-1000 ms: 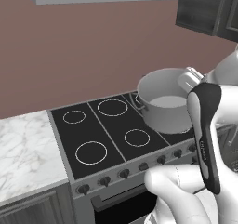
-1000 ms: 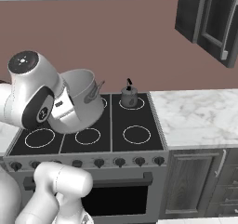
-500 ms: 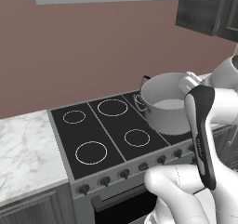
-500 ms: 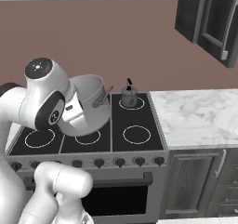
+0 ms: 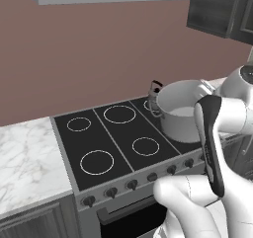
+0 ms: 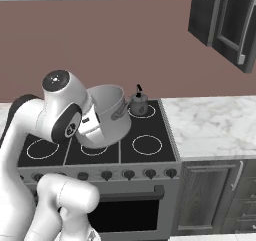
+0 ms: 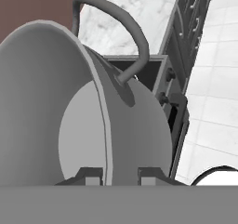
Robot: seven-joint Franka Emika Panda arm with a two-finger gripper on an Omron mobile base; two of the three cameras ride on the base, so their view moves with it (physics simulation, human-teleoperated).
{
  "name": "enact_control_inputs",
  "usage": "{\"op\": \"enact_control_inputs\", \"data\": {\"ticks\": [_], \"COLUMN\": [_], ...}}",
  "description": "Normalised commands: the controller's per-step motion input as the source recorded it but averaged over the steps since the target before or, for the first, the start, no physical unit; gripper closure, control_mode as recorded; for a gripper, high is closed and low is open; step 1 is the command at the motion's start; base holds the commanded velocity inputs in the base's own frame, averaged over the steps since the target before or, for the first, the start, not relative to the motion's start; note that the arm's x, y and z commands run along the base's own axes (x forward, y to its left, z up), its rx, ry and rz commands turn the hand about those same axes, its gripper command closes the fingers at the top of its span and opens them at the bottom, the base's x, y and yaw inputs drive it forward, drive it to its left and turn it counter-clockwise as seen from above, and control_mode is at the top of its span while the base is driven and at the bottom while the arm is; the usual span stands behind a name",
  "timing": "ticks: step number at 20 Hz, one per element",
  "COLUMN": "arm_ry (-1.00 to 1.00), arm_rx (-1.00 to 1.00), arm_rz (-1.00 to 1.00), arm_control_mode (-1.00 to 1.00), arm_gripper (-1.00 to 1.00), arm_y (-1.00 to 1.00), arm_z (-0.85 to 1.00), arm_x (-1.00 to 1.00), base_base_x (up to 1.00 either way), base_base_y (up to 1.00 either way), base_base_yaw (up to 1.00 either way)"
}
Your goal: Pick the kettle from the cabinet and place it on a stove burner. Then pick the pot from the counter and place it on another stove burner. Finally, turn both burners on.
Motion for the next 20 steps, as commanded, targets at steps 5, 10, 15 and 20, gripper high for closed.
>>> {"op": "enact_control_inputs", "data": {"ticks": [5, 10, 15, 20], "arm_ry": [0.00, 0.00, 0.00, 0.00], "arm_rx": [0.01, 0.04, 0.05, 0.05], "arm_rz": [-0.06, -0.02, -0.03, -0.03], "arm_control_mode": [-1.00, -1.00, -1.00, -1.00], "arm_gripper": [1.00, 1.00, 1.00, 1.00], "arm_y": [-0.25, -0.22, -0.20, -0.17], "arm_z": [-0.17, -0.17, -0.14, -0.12], "arm_x": [0.20, 0.11, 0.18, 0.23], "base_base_x": [0.00, 0.00, 0.00, 0.00], "base_base_y": [0.00, 0.00, 0.00, 0.00], "base_base_yaw": [0.00, 0.00, 0.00, 0.00]}}
